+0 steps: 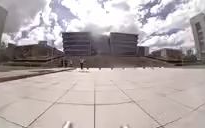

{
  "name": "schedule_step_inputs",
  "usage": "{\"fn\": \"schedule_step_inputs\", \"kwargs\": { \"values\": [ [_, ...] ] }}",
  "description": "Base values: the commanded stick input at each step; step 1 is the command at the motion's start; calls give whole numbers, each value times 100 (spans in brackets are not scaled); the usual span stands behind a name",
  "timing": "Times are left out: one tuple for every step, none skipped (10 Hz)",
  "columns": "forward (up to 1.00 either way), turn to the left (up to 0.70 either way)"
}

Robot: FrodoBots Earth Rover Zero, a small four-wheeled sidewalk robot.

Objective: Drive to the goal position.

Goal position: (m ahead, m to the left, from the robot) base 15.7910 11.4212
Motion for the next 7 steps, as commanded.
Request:
{"fn": "schedule_step_inputs", "kwargs": {
  "values": [
    [70, 0],
    [70, 0],
    [70, 0],
    [70, 0],
    [70, 0],
    [70, 0],
    [70, 0]
  ]
}}
